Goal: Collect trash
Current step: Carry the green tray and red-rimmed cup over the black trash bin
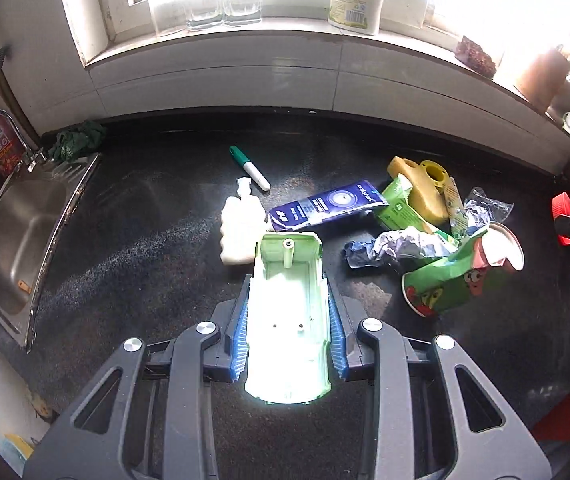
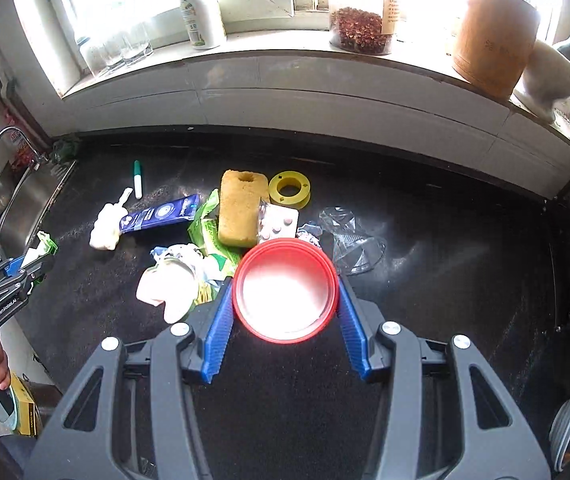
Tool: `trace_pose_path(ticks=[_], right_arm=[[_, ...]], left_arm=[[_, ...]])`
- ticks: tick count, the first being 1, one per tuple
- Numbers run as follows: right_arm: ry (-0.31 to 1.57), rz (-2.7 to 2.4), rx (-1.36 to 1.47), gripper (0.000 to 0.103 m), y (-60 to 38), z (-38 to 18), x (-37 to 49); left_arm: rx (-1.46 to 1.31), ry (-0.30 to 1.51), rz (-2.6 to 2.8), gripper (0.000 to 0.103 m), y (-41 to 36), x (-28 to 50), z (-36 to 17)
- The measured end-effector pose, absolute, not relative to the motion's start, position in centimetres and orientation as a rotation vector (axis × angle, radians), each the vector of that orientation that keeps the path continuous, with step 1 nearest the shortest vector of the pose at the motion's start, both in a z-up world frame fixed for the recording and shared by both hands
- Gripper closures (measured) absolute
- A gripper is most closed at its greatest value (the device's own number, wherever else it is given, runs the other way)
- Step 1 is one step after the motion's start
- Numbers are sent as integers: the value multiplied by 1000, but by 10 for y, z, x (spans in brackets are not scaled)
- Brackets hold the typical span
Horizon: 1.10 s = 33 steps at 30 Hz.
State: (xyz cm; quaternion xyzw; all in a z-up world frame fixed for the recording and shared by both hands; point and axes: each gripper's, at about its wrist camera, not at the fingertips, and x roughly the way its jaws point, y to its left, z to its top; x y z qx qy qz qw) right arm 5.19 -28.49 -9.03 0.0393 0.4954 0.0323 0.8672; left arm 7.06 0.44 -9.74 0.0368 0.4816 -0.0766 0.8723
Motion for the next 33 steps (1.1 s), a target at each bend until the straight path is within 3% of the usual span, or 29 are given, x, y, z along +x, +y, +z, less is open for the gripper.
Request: trace_pose_path(ticks=[9,16,24,33], right_arm=[[1033,101,65,54,-285,-85,19],[1001,211,-19,54,-239,-71,21],[1003,600,-159,54,-78,-82,14],[1142,1077,-282,54,135,-136,-33]], left_arm=[[63,987,-135,71,-5,35,-86],[-2,969,-26,71,34,4,-78],[-155,1010,243,71,142,-63,-103],[-376,1124,492,71,271,-164,-188]])
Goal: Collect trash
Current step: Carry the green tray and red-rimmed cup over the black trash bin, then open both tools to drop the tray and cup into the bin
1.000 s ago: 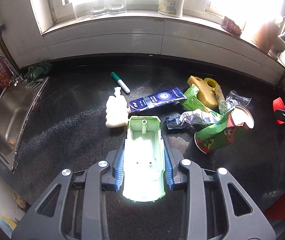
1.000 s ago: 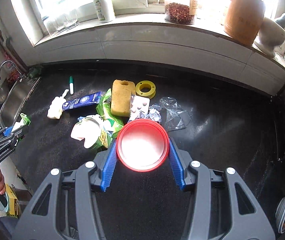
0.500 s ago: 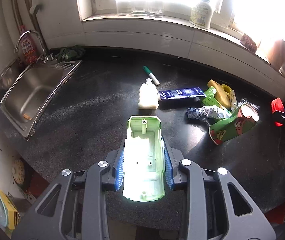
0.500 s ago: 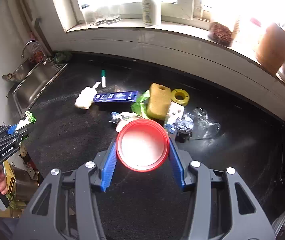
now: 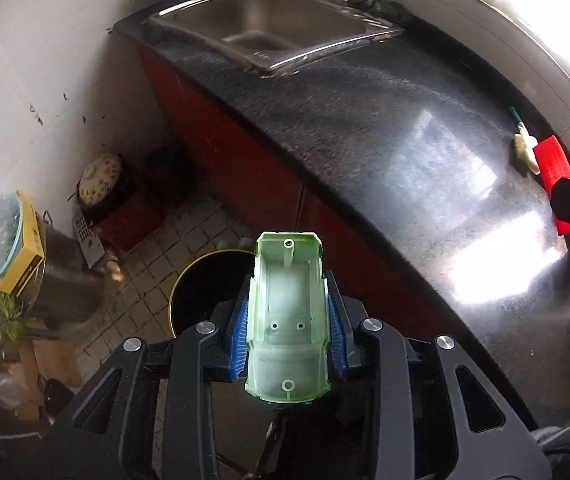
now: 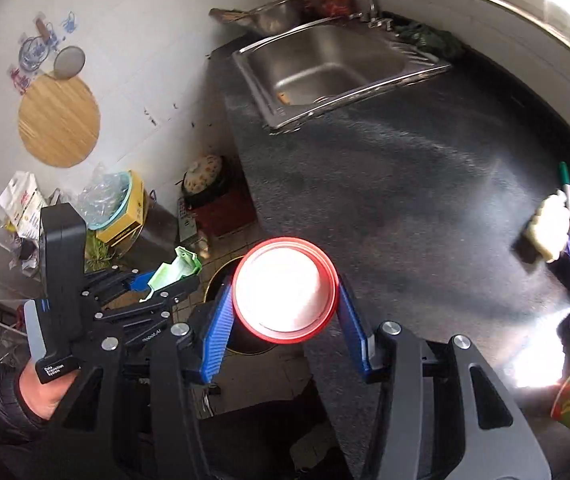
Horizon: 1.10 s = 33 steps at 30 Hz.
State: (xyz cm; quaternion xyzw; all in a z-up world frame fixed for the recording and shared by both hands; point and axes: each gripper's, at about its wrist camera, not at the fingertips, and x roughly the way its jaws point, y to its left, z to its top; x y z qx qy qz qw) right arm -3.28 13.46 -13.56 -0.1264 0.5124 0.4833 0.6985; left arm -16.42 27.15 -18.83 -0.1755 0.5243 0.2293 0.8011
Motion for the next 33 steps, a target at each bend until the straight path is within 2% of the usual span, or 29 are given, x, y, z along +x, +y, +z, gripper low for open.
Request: trace_pose_path(ticks=[11,17,21,22,23,24,33], right_arm=[[1373,1178,-453,54,289,-238,-87],[1480,1151,-541,54,322,-284,-95],[1515,1141,-537,53,333,-291,-96],[1521,1146,-537,47,335,-291,-96],[1530,1152,-533,28,337,-291,-96],[1529,1156,-522,22,337,-290,-95],[1482,1171,-467,21,319,-270,-89]], left_arm=[[-653,1142,571,71,347,-236,-309],[-740,1127,567,71,362,-243,-332],[-767,1119,562,70,365,-244,-335],[-778,1115,558,65,367,-244,-335],[-784,1120,552,38,366,-244,-333],[-771,1135,565,10,367,-243,-335],[-722,1118,602,8,365,-247,-323]])
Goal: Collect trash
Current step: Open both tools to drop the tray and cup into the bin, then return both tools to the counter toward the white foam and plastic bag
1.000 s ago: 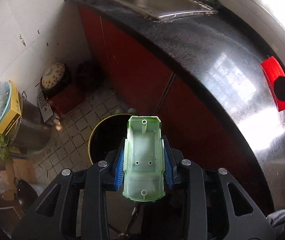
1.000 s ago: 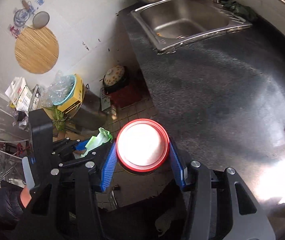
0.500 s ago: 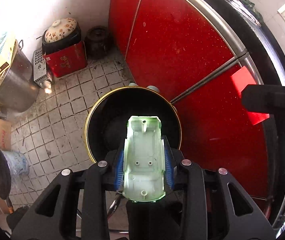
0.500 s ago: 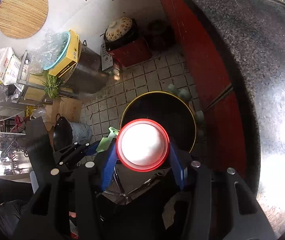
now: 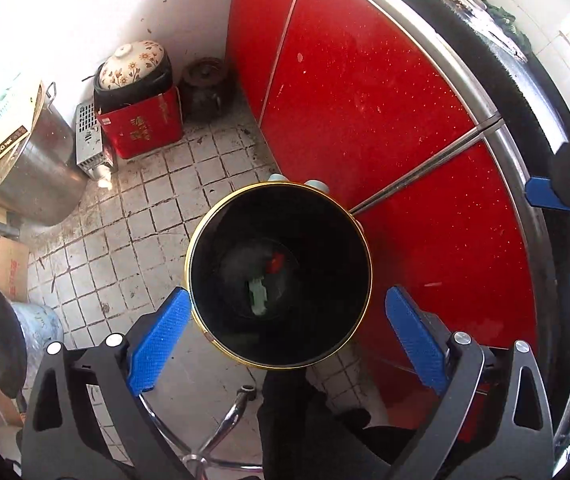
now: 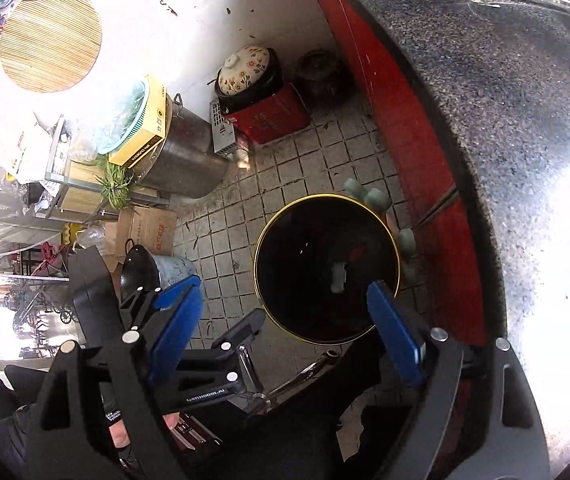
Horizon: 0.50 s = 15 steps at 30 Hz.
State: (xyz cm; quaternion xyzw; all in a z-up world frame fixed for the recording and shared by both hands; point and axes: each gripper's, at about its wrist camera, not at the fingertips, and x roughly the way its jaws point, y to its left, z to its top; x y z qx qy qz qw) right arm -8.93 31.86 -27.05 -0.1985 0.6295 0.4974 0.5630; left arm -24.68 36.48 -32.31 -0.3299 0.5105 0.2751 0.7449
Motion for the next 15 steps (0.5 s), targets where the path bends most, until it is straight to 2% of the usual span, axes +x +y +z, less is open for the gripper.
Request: trace_pose_path(ticks=[7,15], right_arm=[[1397,1159,-382,17,266,-224,-74],[1102,869,-223,16,114,-116,-14]], left_arm=[[-574,1089,541,8,347,-224,-273],[-218,997,307,7,250,-124,-180]])
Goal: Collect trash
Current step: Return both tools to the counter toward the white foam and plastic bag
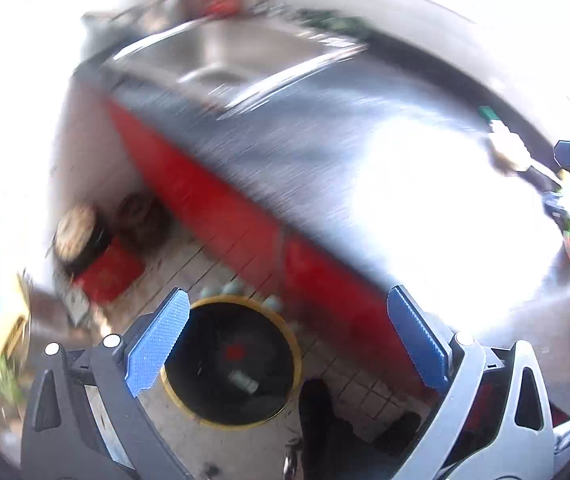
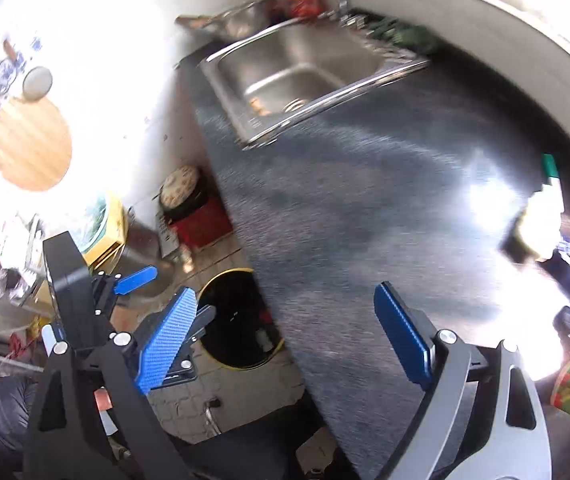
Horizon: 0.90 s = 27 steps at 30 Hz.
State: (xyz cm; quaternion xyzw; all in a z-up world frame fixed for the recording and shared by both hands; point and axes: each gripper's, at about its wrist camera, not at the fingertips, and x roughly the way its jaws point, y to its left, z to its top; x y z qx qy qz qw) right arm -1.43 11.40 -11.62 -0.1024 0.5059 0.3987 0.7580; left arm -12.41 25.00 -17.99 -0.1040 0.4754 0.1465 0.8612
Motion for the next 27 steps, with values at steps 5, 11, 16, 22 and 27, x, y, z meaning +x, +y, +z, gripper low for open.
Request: trace_pose_path(ticks=[5,11,16,22,27], right_arm=[[995,580,-121,16,-20,-73,7],[935,282,11,16,-184,-49,0],[944,125,75,15,-278,-59,-18],[959,75,112,15,-314,-69,-25],[961,89,119,16,-319,-70,-13]], left_arm=[[-109,941,76,7,151,-55,-131],[-26,920,-127,7,21,-11,-93],[54,924,-233,7,-51,-8,-88],[75,946,-235,7,-61,-9,-94],[60,965,-191,7,-53,4,-101]])
